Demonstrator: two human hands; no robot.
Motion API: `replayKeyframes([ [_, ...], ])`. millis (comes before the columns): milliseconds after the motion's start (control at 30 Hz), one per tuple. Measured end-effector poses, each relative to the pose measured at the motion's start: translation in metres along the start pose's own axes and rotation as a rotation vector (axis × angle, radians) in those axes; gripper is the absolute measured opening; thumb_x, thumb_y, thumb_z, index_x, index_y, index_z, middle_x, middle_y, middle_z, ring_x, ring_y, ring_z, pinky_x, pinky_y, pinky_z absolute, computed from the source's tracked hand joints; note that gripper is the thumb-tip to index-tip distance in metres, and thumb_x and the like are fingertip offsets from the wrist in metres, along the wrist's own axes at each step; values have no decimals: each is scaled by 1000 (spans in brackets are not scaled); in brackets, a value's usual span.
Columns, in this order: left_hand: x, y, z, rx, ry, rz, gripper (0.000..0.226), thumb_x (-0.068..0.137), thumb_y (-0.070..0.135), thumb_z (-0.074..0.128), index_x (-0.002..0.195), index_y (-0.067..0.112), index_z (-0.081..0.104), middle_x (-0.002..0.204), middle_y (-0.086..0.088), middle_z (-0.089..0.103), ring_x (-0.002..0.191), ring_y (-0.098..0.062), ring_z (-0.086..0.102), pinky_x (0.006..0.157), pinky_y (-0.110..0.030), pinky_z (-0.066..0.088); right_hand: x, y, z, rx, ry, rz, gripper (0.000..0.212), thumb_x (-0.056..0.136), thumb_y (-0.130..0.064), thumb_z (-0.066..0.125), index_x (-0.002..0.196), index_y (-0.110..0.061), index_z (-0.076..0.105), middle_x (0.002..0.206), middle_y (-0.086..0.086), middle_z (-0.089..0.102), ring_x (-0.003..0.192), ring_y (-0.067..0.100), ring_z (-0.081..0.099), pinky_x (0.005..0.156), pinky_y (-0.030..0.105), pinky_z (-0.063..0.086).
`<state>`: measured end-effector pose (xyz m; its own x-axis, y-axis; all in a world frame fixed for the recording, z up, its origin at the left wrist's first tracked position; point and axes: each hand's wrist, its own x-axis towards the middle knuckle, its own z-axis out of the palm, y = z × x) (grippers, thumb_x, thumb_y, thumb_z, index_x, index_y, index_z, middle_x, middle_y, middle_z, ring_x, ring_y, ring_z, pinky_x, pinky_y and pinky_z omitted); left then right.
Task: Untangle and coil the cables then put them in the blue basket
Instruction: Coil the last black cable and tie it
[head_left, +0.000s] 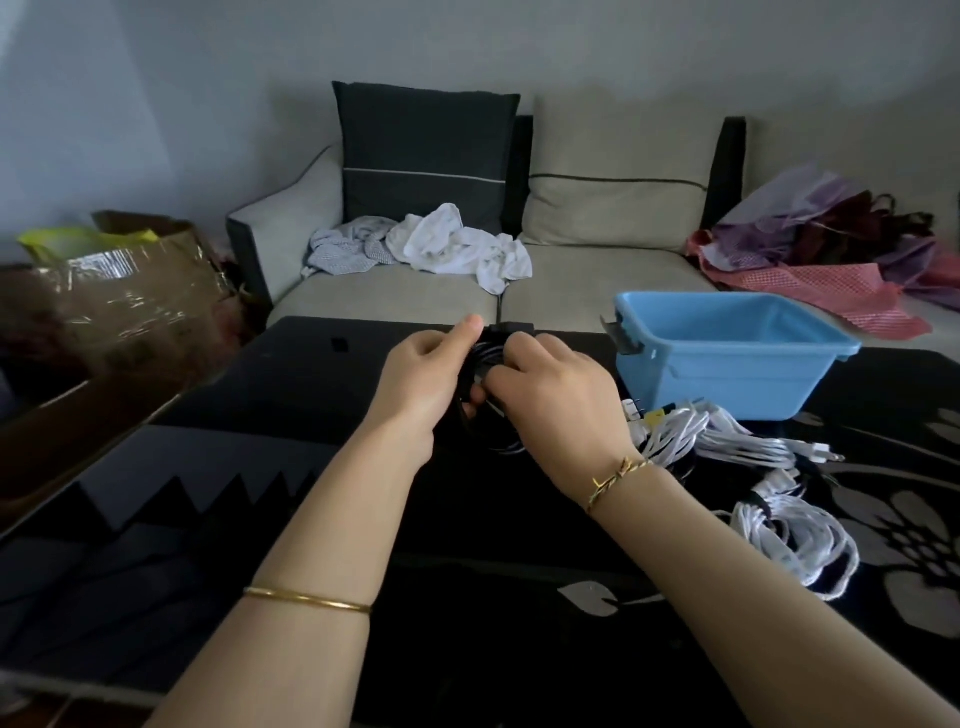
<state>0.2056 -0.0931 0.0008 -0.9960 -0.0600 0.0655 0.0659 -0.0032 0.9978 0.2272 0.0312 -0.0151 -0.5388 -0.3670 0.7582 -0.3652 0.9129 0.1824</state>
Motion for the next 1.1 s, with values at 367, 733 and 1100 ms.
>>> replayKeyframes([
  [367, -6, -2, 12, 54, -43, 122, 33, 91, 35, 61, 71, 10, 56, 52, 1, 55, 41, -11, 48, 41, -22, 39, -5, -5, 6, -36, 134, 186, 36, 55, -10, 84, 64, -10, 49, 57, 3, 48, 43, 22, 47, 41, 22, 17],
  [733, -5, -3, 16, 23, 4, 164, 40, 89, 32, 65, 109, 1, 51, 56, -8, 60, 46, -18, 54, 41, -24, 37, -11, 4, -1, 71, 150, 244, 24, 61, -5, 79, 70, -6, 57, 63, 7, 54, 53, 28, 53, 41, 27, 36],
  [1100, -13, -1, 21, 80, -69, 178, 25, 93, 29, 58, 80, 7, 55, 61, -6, 60, 46, -12, 55, 42, -23, 35, -2, 11, -15, 313, 162, 195, 6, 71, -6, 64, 76, -4, 61, 89, 8, 65, 78, 30, 55, 62, 36, 46],
])
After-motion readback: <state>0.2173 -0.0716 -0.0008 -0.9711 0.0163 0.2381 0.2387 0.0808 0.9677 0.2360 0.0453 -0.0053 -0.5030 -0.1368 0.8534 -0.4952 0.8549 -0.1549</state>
